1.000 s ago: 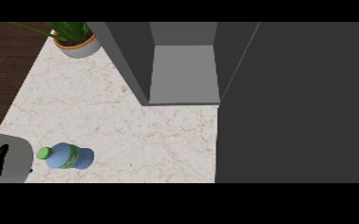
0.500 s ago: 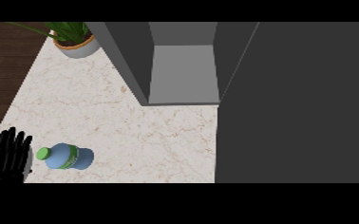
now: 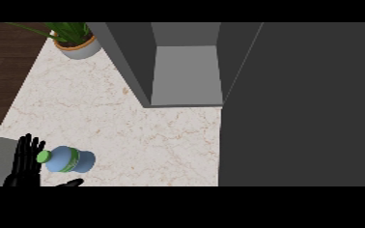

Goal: Pick up the bottled water, place it into the cabinet and close the cabinet

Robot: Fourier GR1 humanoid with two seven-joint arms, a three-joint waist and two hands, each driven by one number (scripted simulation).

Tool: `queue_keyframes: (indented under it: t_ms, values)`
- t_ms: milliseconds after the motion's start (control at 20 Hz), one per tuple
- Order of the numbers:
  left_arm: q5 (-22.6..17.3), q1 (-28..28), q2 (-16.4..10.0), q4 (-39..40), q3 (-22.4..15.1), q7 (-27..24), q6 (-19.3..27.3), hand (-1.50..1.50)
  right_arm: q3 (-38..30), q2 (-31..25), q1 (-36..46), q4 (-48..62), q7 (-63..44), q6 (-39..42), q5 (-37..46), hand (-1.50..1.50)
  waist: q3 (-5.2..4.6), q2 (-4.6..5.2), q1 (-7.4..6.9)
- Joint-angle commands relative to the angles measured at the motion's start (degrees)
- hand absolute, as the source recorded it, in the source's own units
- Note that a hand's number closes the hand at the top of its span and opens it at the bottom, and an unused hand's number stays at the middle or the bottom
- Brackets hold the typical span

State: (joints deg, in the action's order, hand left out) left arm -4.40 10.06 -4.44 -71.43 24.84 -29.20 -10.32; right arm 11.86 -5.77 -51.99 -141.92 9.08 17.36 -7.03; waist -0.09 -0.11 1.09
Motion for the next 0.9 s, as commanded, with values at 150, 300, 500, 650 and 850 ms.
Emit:
queue_keyframes:
  t_ms: [150, 300, 500, 650, 850]
  values:
    - [-0.56, -6.75, -1.19, 15.44, -0.64, -6.07, -4.67, -1.5, 0.54, -0.97, -3.56, -7.11, -2.44, 0.42, -1.73, -1.5, 0.0, 0.07, -0.09]
    - [-0.49, -10.59, -4.05, 23.63, -0.24, -9.43, -8.3, -1.5, 1.1, -0.13, -3.64, -7.09, -2.44, -0.22, -1.2, -1.5, -0.05, 0.19, -0.06]
    - [0.55, -9.9, -1.2, 27.93, -1.42, -15.1, -8.66, -1.5, -0.58, -1.69, -9.15, -8.38, 1.81, 2.58, -2.38, -1.5, 0.0, -0.04, 0.29]
    - [-0.93, -14.18, -3.8, 33.59, 0.9, -18.4, -9.55, -1.5, -1.76, -1.88, -6.13, -9.24, -2.67, 0.9, -4.41, -1.5, -0.02, 0.18, -0.26]
    - [-3.29, -14.15, -2.85, 34.49, 1.91, -18.75, -9.77, 1.5, -3.4, -2.27, -7.83, -9.35, 0.27, 2.33, -5.92, -1.5, 0.03, 0.06, -0.27]
